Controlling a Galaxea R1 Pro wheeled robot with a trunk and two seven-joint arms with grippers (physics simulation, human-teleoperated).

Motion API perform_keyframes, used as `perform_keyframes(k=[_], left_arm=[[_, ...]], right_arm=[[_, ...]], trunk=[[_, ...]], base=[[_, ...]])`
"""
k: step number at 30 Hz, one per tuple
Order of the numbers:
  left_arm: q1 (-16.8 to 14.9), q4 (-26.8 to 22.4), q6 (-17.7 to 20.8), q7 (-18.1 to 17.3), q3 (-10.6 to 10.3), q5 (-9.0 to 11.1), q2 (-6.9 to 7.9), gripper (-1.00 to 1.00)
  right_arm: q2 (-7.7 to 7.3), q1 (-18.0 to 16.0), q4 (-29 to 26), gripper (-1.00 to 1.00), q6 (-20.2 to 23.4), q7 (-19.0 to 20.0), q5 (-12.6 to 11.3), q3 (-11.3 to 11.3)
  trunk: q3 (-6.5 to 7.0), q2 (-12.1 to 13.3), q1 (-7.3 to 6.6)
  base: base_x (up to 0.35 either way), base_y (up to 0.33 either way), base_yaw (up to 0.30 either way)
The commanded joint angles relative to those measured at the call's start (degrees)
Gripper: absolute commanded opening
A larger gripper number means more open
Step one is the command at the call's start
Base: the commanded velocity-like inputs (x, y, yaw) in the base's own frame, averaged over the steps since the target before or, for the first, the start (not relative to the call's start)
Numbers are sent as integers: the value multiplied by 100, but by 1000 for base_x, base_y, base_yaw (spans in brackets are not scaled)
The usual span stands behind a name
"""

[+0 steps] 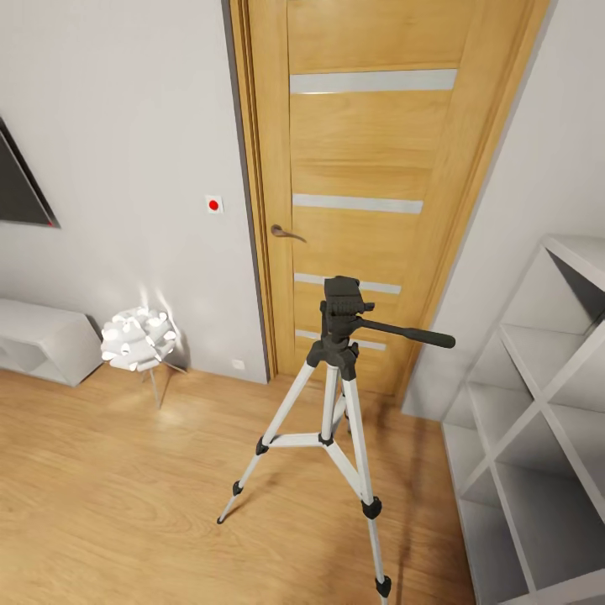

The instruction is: Attach the digital camera to the camera tripod in the bedroom.

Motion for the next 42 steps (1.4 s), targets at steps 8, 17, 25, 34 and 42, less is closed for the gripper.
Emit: perform_keyframes(k=[8,17,25,34,42], left_arm=[[-4,1,-1,12,-48,33,-11,-100],[-4,0,-6,14,-49,32,-14,-100],[-4,0,-8,15,-50,32,-14,-100],[-4,0,-4,15,-48,32,-14,-100],[-4,0,-6,15,-48,32,-14,-100]], right_arm=[[207,-38,-2674,100,449,653,117,21],[785,-383,-6391,100,3297,2873,77,598],[834,-1941,-7110,100,4659,3321,-6,955],[1104,-3043,-7287,100,5669,3340,-33,1986],[1360,-3161,-7337,100,5799,3377,-36,2512]], trunk=[[-10,-10,3],[-10,-10,3],[-10,-10,3],[-10,-10,3],[-10,-10,3]], base=[[0,0,0],[0,0,0],[0,0,0],[0,0,0],[0,0,0]])
